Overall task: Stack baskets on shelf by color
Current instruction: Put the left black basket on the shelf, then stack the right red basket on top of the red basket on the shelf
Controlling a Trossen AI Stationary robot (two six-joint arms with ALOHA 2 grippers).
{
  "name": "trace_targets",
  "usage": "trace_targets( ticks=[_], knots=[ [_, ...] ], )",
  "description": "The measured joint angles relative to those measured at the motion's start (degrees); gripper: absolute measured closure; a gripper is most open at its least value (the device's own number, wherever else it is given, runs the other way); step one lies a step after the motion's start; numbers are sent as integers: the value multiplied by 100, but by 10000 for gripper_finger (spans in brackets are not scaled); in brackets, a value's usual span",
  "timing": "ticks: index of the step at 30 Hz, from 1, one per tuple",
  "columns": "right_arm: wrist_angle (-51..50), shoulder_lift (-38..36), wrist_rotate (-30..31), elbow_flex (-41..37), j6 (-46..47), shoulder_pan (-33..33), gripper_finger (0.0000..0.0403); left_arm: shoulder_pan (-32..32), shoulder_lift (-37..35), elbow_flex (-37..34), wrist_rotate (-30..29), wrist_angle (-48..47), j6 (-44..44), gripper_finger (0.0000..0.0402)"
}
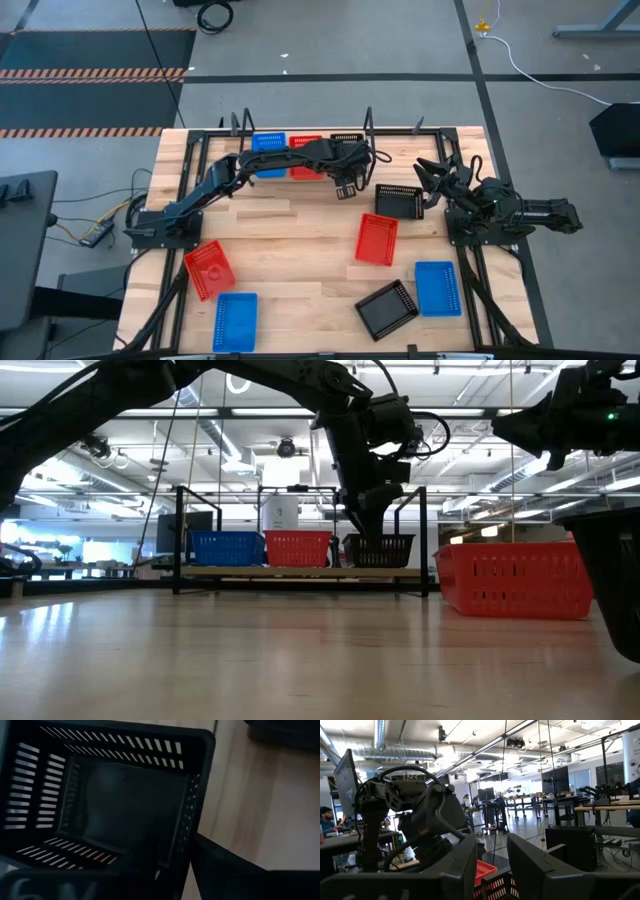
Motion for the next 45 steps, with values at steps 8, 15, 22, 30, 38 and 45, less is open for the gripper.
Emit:
trace_targets(
  ticks=[8, 15, 22, 30, 38, 45],
  knots=[
    [0, 0, -92, -1, 2, 0, 289, -6, 0, 0, -32, -11, 3, 285],
    [-2, 0, -94, -1, -2, 1, 289, -30, -53, 349, -55, -511, 0, 285],
    [-2, -2, -96, 0, 0, 1, 289, -192, -88, 1010, -108, -889, -189, 285],
    [-54, 0, -202, -1, 103, 38, 289, -616, -631, 977, -702, -1037, -341, 285],
    [-443, 40, -818, 1, 561, 38, 289, -1154, -910, 979, -1350, -908, -394, 285],
    [-615, 482, -1422, 35, 1071, 38, 289, -1561, -920, 978, -1382, -1658, -873, 285]
  ],
)
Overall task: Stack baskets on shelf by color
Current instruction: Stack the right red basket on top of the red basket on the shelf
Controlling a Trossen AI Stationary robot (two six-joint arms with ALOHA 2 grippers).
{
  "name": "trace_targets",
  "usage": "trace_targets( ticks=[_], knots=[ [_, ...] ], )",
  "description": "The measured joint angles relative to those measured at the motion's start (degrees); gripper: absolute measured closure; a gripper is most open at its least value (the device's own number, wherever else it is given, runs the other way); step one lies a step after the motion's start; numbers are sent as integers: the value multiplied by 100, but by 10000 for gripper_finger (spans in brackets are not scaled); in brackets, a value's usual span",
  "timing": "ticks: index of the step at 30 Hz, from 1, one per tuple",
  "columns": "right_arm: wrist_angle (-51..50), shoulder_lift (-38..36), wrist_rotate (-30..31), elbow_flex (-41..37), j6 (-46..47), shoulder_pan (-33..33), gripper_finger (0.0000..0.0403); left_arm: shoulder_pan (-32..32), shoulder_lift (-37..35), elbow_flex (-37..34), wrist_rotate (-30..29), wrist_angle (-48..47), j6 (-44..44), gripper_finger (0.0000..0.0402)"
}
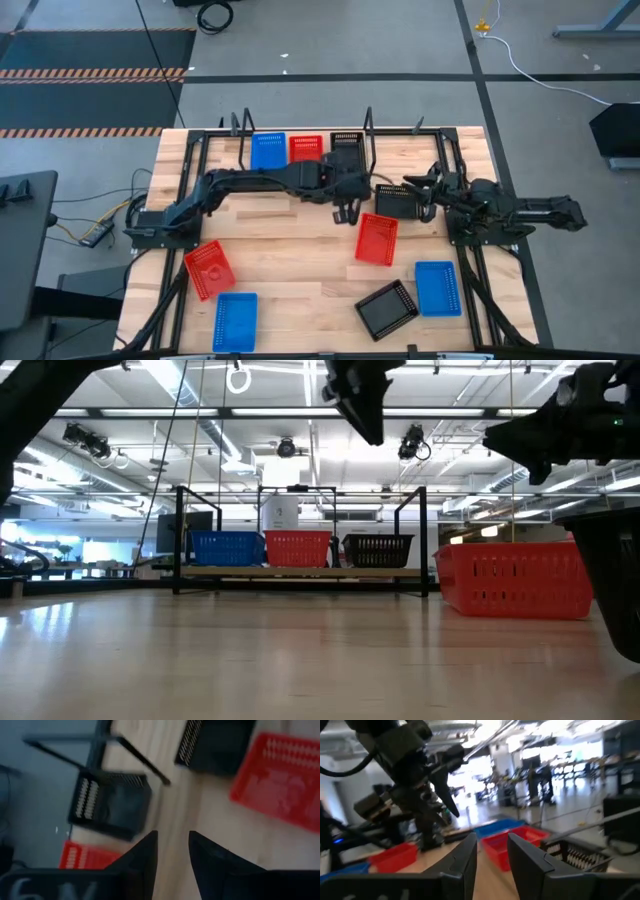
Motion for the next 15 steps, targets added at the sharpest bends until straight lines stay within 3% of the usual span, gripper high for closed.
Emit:
trace_targets(
  ticks=[7, 11, 15],
  knots=[
    [14, 811, -729, 271, 339, 0, 289, -459, -25, -488, -71, -153, -457, 285],
    [38, 1179, -855, 432, 383, 0, 289, -766, -13, -1025, -97, -304, -800, 285],
    [140, 1267, -859, 480, 273, 0, 289, -1084, -184, -1613, -632, -1020, -1317, 285]
  ],
)
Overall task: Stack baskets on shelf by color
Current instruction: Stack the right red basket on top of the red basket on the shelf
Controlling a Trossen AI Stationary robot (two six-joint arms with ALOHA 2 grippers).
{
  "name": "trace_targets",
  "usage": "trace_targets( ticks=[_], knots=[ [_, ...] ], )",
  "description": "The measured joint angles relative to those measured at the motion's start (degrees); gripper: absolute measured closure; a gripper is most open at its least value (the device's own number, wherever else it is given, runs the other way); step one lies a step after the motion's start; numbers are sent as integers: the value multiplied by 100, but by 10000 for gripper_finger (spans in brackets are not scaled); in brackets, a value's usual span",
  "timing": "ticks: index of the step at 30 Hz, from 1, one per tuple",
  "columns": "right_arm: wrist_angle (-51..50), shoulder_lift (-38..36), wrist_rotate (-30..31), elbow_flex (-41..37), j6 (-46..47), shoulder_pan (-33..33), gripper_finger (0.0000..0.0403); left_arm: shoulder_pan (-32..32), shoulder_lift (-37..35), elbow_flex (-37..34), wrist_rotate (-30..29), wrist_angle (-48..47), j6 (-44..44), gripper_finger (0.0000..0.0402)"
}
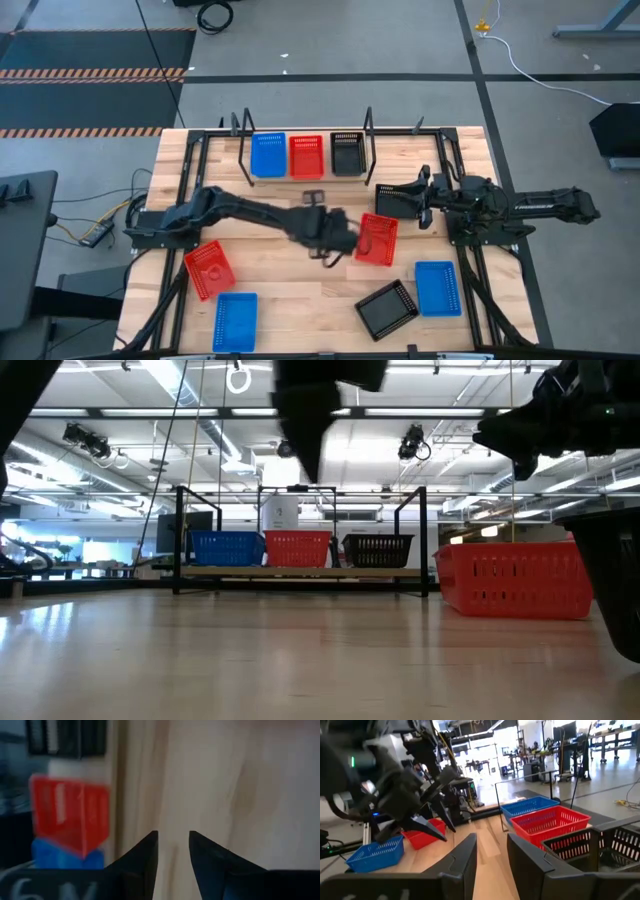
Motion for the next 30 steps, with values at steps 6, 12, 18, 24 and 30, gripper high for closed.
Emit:
trace_targets(
  ticks=[6, 12, 18, 24, 30],
  knots=[
    [19, -15, -66, 5, 31, 0, 289, -357, -1383, -1799, -554, 644, -523, 285],
    [246, -11, -68, 7, 121, 0, 289, -367, -3406, -4445, 28, 3617, 30, 285],
    [98, 54, -68, 7, 14, 0, 289, -91, -4790, -6579, 809, 7063, 626, 285],
    [-131, 420, 76, 5, -56, -20, 289, 304, -5079, -7643, 773, 8854, 933, 285],
    [-339, 976, 375, 384, -238, -22, 287, 785, -4942, -8879, 1250, 11780, 1627, 285]
  ],
)
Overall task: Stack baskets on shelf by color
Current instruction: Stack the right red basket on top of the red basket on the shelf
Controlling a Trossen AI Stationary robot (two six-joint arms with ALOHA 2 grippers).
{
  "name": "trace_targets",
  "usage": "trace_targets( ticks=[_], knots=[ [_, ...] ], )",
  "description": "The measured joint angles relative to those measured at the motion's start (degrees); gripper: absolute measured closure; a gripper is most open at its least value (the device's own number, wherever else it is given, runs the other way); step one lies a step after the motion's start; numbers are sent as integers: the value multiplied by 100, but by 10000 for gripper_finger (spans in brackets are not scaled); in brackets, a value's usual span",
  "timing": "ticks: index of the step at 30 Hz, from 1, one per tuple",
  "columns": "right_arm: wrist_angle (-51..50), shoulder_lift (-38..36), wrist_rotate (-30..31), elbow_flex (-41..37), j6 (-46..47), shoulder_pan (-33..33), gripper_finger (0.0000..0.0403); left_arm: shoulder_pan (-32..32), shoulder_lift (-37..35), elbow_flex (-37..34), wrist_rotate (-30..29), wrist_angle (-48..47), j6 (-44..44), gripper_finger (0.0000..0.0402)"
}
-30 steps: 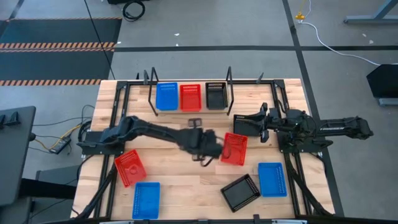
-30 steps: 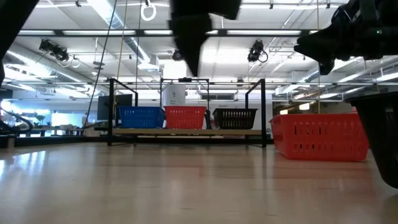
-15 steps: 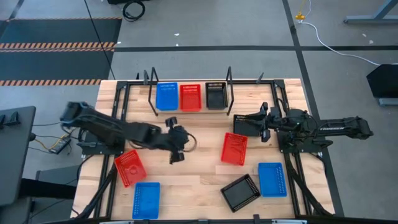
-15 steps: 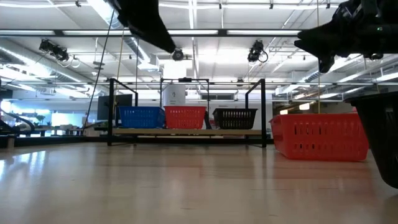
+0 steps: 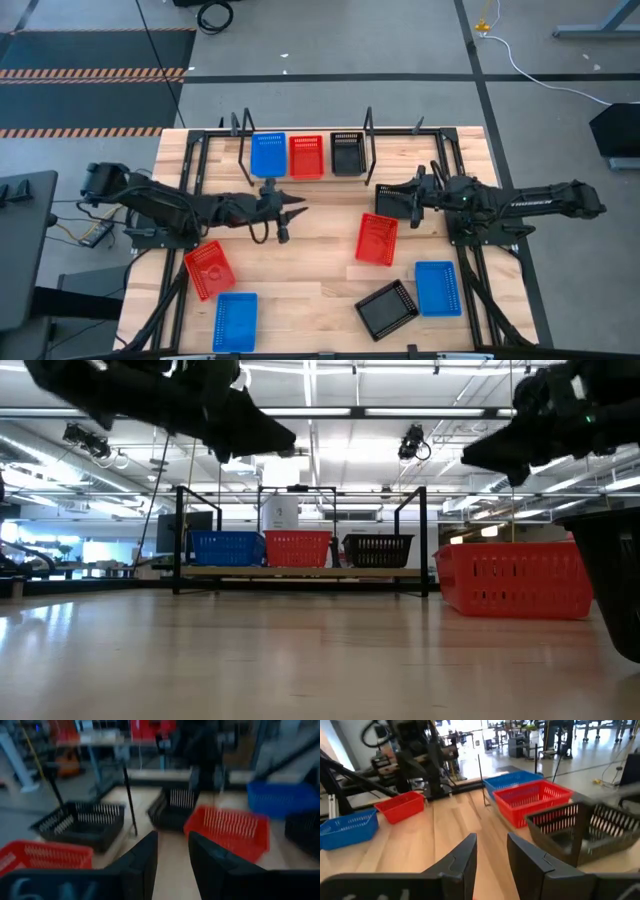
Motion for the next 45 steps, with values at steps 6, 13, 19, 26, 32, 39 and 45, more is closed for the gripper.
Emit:
trace_targets(
  ticks=[6, 13, 19, 26, 32, 39, 45],
  knots=[
    [-1191, 817, 185, 1481, -582, 2, 278, 370, -24, -493, 378, 1248, -112, 285],
    [-2967, 2235, 101, 2822, -331, 170, 276, 665, -456, -32, 390, 139, -6, 285],
    [-5349, 3384, -29, 3898, 433, 450, 276, 870, -678, 518, 388, -1043, 36, 285],
    [-6001, 4259, -653, 4715, 1189, 1019, 276, 1061, -834, 1000, 387, -1604, 678, 285],
    [-6310, 5141, -725, 5183, 1865, 1751, 276, 1305, -1264, 1111, 778, -1903, 684, 285],
    [-6343, 6146, -736, 5614, 2610, 2487, 276, 1213, -1672, 1110, 931, -2397, 553, 285],
    [-6350, 6701, -781, 6027, 2819, 2844, 269, 960, -1670, 1110, 948, -2575, 521, 285]
  ],
)
